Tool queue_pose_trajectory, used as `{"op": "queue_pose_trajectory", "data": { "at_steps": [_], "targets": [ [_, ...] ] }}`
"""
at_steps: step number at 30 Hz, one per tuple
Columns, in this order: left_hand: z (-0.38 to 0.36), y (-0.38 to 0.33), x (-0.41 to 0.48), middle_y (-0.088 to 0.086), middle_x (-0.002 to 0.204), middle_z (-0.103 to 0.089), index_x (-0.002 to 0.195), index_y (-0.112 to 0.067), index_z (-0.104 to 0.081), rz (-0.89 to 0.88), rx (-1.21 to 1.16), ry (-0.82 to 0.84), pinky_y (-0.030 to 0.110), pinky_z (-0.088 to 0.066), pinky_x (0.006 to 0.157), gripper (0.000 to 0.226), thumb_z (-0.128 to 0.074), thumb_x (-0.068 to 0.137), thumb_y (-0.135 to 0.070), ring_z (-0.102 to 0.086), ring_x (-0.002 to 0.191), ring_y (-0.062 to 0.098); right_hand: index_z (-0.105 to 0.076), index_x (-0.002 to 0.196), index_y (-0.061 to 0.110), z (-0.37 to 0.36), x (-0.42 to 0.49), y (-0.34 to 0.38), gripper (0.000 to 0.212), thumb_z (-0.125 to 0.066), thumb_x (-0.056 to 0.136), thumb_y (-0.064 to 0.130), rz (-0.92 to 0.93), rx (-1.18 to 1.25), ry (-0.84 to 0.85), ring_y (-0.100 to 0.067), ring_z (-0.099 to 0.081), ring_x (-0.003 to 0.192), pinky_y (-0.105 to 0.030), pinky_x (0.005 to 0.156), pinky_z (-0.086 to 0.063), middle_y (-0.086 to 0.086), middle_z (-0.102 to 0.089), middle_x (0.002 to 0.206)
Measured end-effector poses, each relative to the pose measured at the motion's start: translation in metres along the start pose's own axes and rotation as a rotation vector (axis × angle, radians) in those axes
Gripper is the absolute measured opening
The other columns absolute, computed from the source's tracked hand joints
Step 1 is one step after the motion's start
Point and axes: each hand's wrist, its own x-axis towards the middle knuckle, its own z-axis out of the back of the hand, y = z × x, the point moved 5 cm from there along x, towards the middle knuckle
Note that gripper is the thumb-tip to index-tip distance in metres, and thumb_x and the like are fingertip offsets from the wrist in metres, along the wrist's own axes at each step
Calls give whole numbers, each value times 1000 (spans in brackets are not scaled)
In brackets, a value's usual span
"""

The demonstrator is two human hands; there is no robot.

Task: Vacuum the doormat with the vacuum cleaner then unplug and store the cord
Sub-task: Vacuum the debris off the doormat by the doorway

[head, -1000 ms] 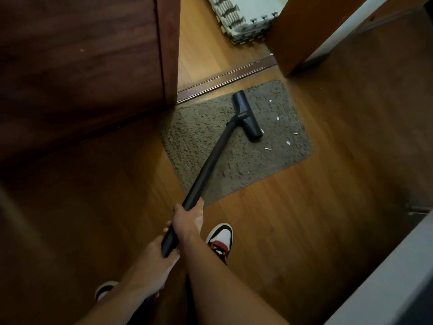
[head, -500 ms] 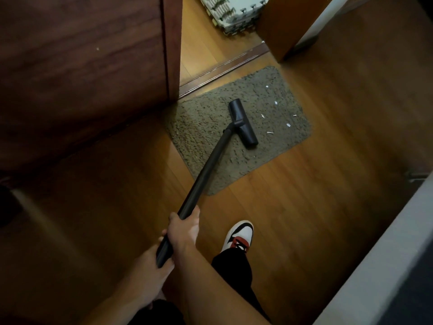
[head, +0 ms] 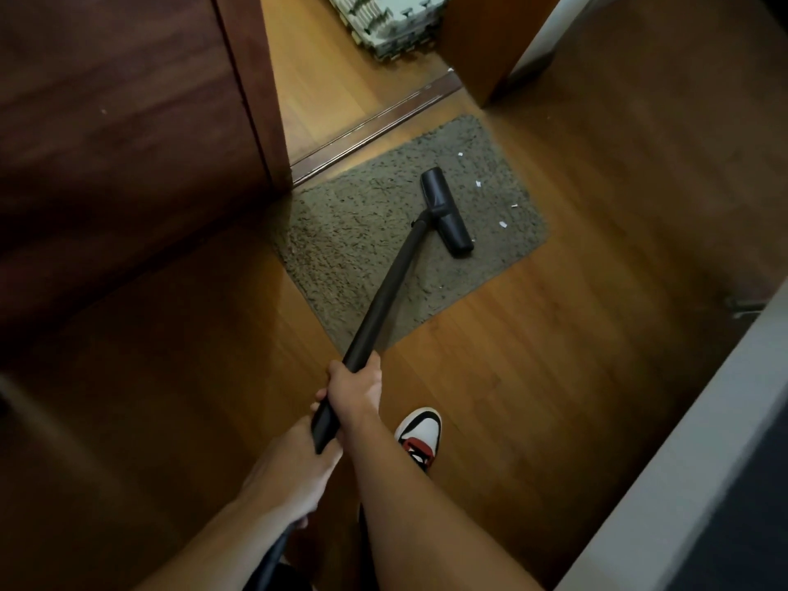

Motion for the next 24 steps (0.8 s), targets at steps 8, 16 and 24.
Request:
{"op": "queue_pose_trajectory", "data": {
  "at_steps": [8, 16, 24],
  "targets": [
    [-22, -63, 27, 4, 66, -65, 103, -24, -52, -32, 5, 32, 23, -46, 39, 21, -48, 98, -44, -56, 37, 15, -42, 127, 23, 46, 44, 35, 41, -58, 92, 11, 5, 43, -43, -20, -59, 47, -37, 54, -56, -15, -60, 84],
    [-39, -90, 54, 3, 71, -66, 98, -28, -53, -40, 49, 55, 35, -58, 55, 20, -50, 96, -48, -60, 50, 17, -40, 128, 26, 75, 72, 53, 41, -58, 94, 12, 12, 18, -69, -17, -59, 46, -36, 53, -57, -14, -60, 83],
    [-32, -83, 57, 3, 65, -61, 99, -26, -54, -68, -20, 50, 25, -47, 42, 15, -52, 97, -42, -56, 39, 14, -39, 127, 25, 65, 65, 56, 39, -57, 96, 10, 9, 21, -95, -18, -57, 45, -34, 52, -56, -14, -59, 87]
  ]
}}
